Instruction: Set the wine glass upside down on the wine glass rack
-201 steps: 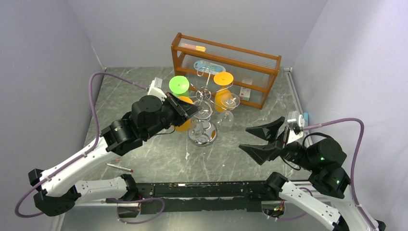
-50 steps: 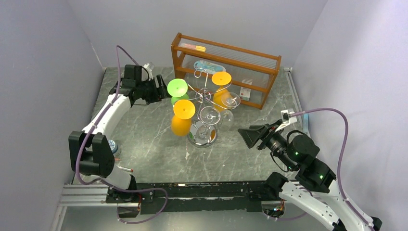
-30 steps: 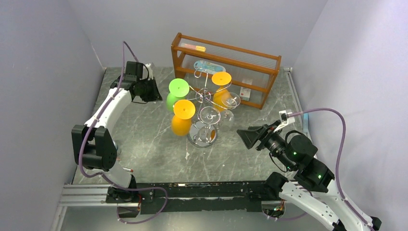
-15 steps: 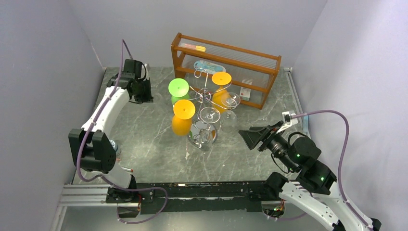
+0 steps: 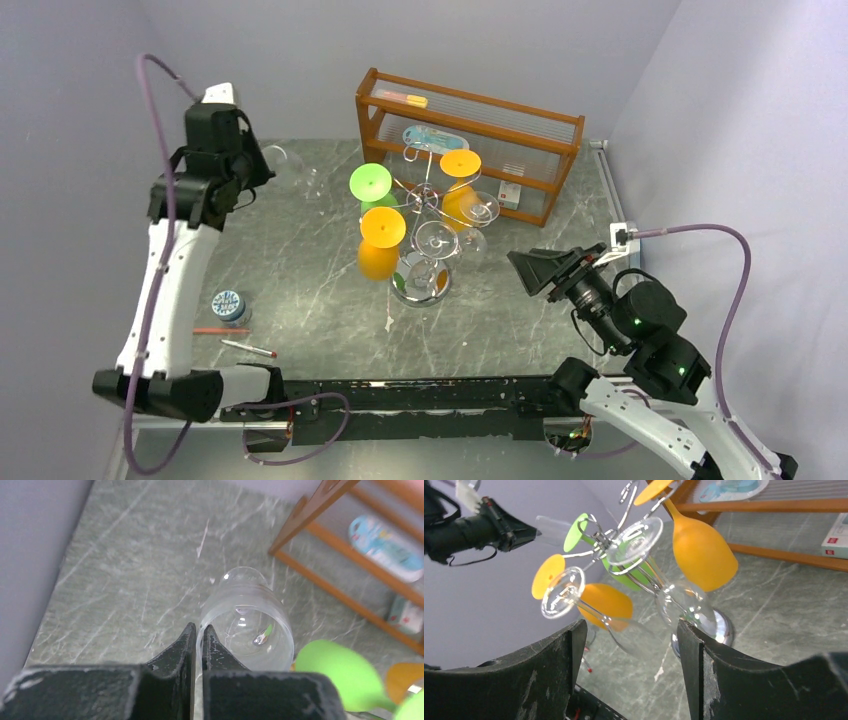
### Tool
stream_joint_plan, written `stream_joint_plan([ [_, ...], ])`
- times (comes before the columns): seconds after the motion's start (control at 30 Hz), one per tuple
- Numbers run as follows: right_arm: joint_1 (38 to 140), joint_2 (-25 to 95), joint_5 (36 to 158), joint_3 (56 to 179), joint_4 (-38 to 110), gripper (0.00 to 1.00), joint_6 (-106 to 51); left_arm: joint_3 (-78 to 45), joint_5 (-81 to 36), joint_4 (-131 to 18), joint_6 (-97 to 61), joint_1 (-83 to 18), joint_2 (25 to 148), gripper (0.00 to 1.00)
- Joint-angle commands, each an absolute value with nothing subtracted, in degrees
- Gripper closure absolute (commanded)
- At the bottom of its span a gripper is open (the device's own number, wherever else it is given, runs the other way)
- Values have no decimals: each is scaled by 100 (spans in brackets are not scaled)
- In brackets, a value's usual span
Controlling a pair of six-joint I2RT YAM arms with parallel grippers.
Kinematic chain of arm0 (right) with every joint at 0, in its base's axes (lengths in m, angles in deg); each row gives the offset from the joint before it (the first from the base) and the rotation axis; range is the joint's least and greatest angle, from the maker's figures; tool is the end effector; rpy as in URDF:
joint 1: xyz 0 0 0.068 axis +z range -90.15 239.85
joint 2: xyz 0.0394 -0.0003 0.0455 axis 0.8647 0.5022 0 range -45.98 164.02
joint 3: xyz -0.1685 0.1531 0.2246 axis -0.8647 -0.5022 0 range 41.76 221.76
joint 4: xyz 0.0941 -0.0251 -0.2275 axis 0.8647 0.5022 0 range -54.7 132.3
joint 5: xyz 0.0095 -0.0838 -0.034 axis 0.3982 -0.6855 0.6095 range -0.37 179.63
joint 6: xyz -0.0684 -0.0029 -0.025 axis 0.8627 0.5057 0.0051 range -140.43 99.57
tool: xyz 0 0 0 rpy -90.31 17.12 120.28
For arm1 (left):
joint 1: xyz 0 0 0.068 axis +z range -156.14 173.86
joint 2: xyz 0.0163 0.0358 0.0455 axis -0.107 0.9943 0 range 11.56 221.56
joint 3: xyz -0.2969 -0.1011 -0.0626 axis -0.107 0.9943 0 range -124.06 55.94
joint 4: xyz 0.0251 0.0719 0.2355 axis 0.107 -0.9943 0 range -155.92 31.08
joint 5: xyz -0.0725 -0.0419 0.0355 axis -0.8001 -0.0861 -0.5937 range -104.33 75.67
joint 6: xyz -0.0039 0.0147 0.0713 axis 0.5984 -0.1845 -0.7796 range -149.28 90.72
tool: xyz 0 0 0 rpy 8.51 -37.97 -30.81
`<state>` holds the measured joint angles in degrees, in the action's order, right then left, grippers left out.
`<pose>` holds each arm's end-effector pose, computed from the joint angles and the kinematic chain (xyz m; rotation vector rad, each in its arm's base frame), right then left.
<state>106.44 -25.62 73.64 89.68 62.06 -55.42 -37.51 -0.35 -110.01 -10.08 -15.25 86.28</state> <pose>0.0367 0.0145 0.3836 0.0654 1.6286 0.8972 0.2478 -0.0249 0.4744 -0.3278 2.0916 -0.0331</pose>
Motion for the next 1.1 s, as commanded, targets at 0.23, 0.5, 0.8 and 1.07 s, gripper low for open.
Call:
stream_joint_plan([
  [0.23, 10670, -2058, 7274, 9283, 5217, 32, -6072, -4775, -588, -10421, -247, -1511, 7261, 95],
  [0.5, 10670, -1849, 7716, 9240, 4331, 33, -6300, -4282, -2241, -8988, 844, -1511, 6631, 95],
  [0.8, 10669, -1244, 8320, 9305, 3101, 33, -6391, -2689, -4117, -6566, 2872, -1511, 6579, 95],
  [1.07, 10670, -766, 8800, 9061, 1341, 30, -6478, -1402, -4073, -4953, 4673, -1535, 6345, 95],
])
